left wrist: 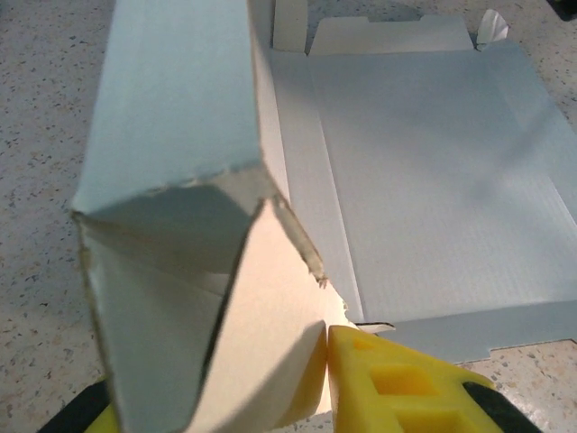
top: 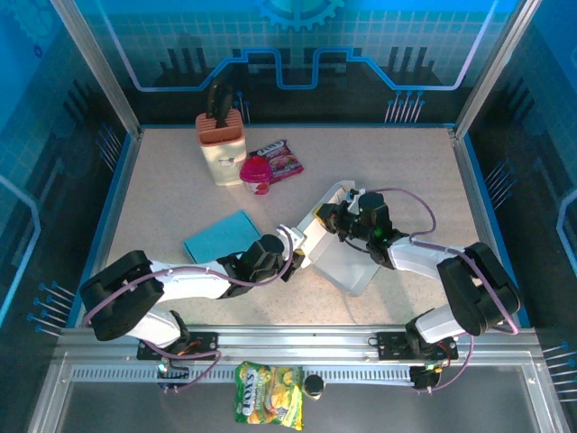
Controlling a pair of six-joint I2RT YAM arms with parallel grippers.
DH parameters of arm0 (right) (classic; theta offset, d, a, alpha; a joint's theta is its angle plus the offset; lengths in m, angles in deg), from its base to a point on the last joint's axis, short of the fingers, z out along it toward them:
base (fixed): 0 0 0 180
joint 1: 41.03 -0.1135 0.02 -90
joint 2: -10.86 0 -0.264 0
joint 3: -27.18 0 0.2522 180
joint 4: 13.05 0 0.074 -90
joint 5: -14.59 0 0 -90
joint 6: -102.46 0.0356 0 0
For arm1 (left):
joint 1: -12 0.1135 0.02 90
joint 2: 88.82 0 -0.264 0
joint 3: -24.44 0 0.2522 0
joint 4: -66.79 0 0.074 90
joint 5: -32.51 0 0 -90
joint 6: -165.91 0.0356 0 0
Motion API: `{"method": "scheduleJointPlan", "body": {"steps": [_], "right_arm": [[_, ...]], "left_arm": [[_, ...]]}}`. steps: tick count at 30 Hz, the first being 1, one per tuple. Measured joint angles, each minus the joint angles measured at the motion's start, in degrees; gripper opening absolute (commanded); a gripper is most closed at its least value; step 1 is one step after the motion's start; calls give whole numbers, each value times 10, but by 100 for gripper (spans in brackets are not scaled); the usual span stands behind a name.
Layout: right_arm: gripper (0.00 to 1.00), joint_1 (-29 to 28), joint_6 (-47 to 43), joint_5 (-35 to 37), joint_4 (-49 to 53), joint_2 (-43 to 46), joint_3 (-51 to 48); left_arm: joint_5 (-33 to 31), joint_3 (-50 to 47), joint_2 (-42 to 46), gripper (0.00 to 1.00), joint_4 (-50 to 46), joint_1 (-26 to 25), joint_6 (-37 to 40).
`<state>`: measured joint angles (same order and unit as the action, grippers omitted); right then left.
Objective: Fold the paper box
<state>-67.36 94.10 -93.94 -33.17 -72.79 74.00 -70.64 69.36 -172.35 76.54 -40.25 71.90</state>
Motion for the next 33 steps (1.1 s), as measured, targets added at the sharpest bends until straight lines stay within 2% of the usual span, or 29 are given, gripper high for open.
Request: {"method": "scheduleJointPlan", "body": {"steps": [13,20,26,33], "right_arm": [[0,0,9,0,-23,1,8],[0,-3,30,-9,-95,-38,15],[0,-3,56,-20,-162,-100,14],[0,-3,67,-26,-193,-115,13]], "left_arm": [[-73,0,0,36,3,-10,15],[-76,0,11,32,1,23,18],[-68,0,9,27,-6,26,27],[-65,0,7,30,-5,26,27]]}}
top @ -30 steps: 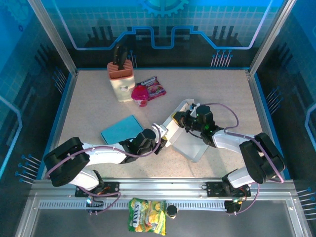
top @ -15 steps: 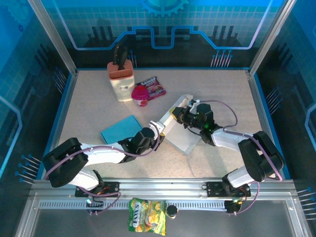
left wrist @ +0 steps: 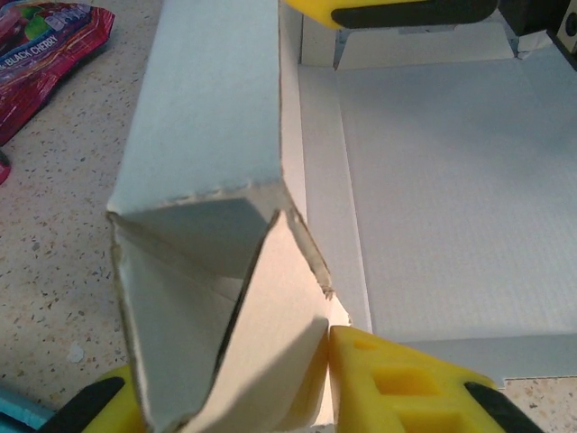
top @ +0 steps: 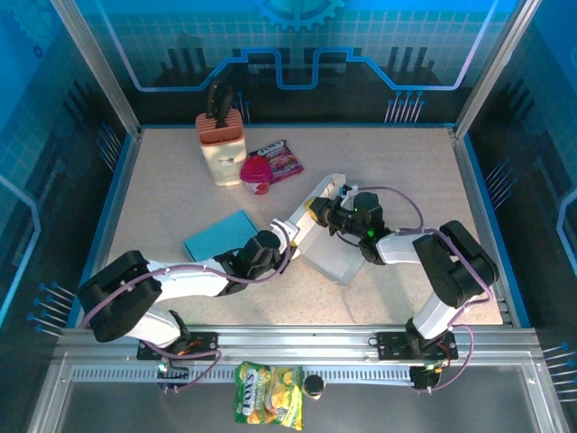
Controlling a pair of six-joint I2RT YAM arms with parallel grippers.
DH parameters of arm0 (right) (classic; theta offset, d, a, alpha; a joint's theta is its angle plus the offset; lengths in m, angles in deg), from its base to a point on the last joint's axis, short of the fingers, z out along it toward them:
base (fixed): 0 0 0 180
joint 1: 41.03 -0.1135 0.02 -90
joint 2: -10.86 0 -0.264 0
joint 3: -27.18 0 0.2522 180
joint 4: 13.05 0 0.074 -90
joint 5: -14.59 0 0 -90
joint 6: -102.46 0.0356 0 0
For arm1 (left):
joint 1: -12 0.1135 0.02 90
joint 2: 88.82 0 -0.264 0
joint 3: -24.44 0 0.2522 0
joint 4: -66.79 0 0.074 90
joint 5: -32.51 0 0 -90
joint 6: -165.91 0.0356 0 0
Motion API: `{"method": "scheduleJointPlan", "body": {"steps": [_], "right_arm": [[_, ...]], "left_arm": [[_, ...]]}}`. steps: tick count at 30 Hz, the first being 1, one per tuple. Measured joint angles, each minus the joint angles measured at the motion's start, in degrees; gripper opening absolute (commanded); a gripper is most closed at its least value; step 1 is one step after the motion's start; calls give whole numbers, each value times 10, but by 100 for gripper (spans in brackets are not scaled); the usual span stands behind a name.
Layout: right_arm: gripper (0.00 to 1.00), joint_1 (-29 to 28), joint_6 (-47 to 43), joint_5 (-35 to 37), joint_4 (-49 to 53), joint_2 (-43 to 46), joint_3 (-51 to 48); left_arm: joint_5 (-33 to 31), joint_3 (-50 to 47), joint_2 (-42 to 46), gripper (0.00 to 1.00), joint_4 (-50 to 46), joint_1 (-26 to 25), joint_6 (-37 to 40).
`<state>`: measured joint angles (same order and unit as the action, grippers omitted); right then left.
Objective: Fold the paper box
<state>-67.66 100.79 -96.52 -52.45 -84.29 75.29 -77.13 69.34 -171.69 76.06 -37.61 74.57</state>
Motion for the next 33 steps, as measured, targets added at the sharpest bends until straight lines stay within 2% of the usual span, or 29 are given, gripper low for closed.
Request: {"method": "scheduleJointPlan", "body": {"steps": [10,19,23,28,33], "right_arm": [[0,0,0,0,0,7,0],[0,0,-5,-2,-5,33,-9],[0,0,-4,-2,-23,29,-17],[0,0,-2,-5,-42,14,-19],[0,0,-2,-9,-52,11,-20]], "left_arm": [[10,0,0,37,3,-5,1],[8,0,0,25,3,-10,3],[6,0,-1,25,2,-14,3],[-4,1,-13,26,3,-17,3],[-28,3,-16,33,3,-25,3]]}}
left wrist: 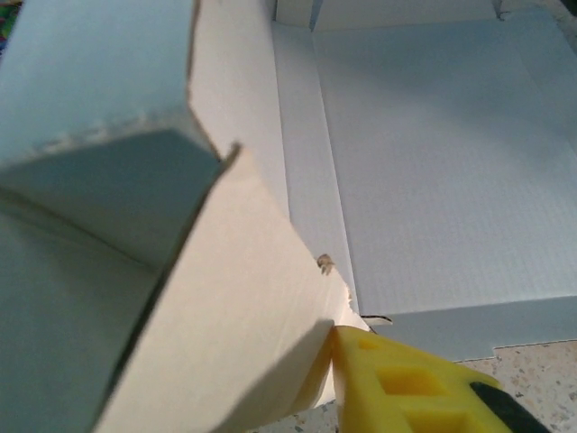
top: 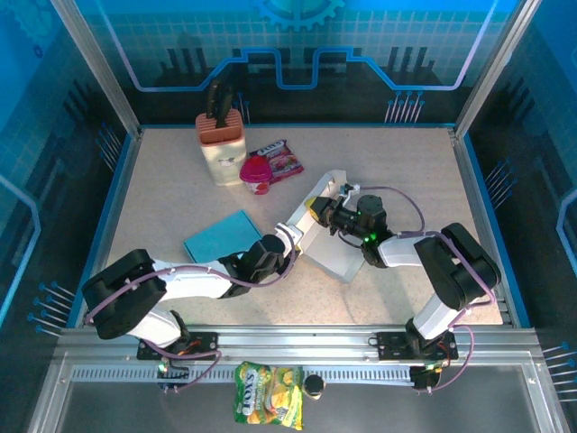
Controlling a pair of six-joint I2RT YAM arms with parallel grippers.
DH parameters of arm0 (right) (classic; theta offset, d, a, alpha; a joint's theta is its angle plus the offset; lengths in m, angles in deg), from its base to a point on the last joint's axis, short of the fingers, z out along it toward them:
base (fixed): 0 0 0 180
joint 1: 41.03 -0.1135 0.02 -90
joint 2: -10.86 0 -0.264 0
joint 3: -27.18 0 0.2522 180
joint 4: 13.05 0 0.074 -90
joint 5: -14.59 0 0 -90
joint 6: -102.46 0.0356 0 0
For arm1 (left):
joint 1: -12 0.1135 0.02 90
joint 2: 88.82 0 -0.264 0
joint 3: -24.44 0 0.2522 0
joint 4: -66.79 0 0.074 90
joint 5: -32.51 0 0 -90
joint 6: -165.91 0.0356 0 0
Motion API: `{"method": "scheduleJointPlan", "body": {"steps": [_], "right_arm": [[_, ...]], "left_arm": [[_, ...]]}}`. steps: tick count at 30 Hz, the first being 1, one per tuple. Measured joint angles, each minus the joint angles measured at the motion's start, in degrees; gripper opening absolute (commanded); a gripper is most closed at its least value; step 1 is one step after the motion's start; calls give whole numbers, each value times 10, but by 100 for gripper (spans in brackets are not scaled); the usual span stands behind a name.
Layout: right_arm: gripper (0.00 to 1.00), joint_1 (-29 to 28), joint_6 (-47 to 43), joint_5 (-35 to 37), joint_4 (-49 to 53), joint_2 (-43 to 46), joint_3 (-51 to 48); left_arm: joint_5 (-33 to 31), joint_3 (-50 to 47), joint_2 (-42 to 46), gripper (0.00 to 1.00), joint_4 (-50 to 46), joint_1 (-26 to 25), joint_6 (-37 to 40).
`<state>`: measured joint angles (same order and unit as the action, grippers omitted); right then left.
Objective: Fold the paper box
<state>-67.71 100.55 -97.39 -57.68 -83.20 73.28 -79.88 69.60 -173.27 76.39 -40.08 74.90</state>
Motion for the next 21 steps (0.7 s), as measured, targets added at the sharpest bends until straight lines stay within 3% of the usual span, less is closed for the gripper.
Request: {"method": "scheduleJointPlan", "body": {"steps": [10,21], "right_arm": [[0,-16,0,-14,-35,-38,38],[0,-13,38,-28,-158,-139,37]], "left_arm": [[-52,-23,73,51,-21,17,-7],[-46,-59,111,47,-41,21,-34]]}}
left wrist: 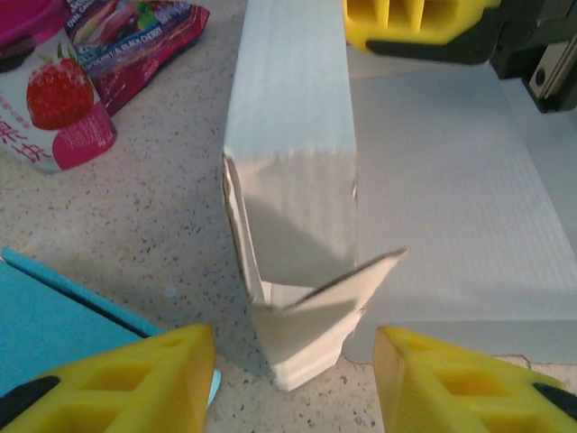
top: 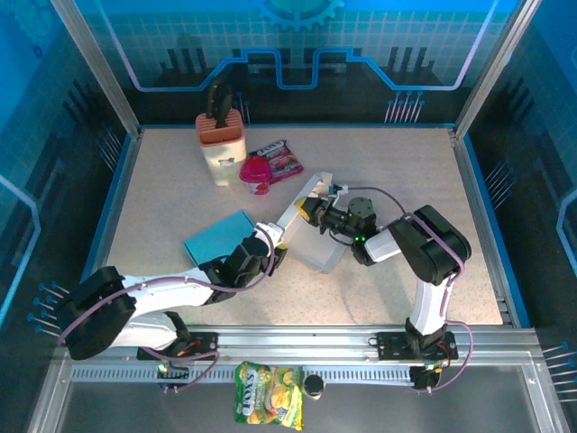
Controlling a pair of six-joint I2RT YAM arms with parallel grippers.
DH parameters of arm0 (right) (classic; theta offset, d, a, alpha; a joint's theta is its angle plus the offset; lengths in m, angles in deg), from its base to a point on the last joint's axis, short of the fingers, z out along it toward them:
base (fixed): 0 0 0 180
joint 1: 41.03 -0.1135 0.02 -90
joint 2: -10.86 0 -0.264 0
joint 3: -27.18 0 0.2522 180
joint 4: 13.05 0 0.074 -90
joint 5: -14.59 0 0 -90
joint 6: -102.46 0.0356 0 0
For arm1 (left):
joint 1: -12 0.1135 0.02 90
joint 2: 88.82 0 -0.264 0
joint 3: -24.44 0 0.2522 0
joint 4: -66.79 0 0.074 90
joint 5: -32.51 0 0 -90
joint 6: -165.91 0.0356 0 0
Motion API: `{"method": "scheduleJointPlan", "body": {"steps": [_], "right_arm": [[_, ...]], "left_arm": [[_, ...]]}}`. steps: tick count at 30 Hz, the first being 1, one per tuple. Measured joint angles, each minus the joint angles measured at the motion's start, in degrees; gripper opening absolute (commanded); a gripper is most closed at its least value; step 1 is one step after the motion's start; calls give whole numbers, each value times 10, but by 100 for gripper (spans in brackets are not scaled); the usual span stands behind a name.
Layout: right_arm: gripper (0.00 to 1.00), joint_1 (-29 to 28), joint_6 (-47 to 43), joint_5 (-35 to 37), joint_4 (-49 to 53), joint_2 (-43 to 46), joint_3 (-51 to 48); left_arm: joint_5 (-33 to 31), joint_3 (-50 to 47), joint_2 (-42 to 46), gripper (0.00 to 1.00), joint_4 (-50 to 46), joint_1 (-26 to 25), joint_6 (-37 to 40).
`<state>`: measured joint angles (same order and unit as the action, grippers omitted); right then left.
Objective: Fold the paper box
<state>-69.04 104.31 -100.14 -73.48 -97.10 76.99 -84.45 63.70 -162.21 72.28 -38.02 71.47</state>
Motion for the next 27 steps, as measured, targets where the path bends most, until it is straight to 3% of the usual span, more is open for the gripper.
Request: {"method": "scheduleJointPlan", "body": {"steps": [9,15,27], "right_arm": [[0,3,7,-4,-14,-2,-5],[0,3,10,-4,-17,-3,-5],[0,3,12,-4,-18,-4,-5]], "left_arm": [[11,-10,0,35,0,16,0],[57,-10,-1,33,6,50,5],[104,-5,-42,20,34,53,14]]}}
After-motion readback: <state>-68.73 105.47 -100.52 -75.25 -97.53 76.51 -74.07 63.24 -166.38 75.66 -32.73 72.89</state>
